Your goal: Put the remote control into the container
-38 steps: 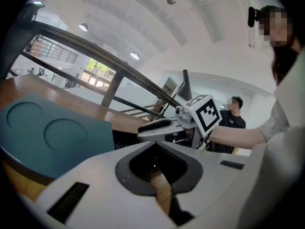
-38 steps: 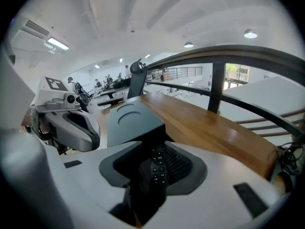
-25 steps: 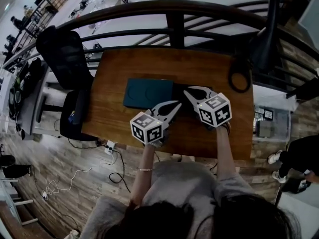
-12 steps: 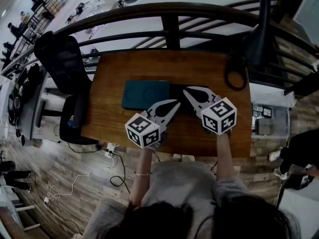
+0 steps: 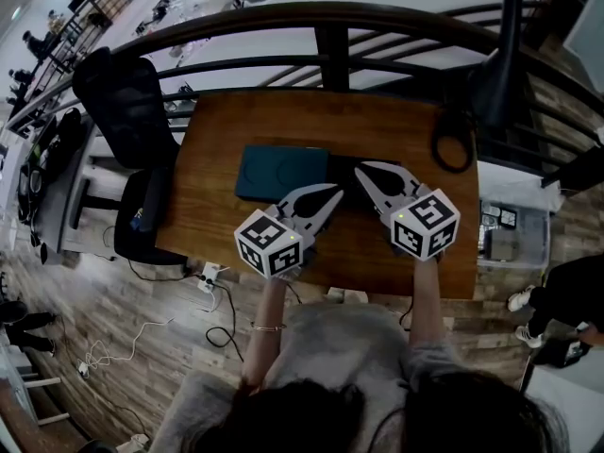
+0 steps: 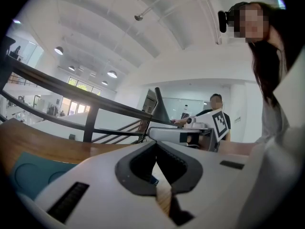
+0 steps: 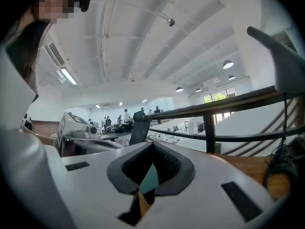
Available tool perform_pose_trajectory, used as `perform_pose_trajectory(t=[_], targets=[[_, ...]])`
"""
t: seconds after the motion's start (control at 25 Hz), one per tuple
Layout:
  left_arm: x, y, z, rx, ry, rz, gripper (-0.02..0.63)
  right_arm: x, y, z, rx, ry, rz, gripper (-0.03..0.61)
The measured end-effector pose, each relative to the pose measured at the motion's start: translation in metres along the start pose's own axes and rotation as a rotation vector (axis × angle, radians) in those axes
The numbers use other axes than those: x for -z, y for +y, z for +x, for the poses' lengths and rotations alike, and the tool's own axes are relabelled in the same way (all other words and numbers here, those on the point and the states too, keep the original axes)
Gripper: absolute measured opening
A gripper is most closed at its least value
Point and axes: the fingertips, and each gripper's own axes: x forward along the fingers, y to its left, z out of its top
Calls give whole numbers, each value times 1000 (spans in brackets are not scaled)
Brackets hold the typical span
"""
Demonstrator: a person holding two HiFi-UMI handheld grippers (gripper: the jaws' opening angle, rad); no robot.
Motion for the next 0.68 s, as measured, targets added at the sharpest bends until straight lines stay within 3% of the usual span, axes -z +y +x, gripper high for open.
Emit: perform_pose_trajectory(t=[0.68], targets=[[3, -10, 3, 34, 21, 12, 3, 8, 2, -11, 12, -12, 12, 29]])
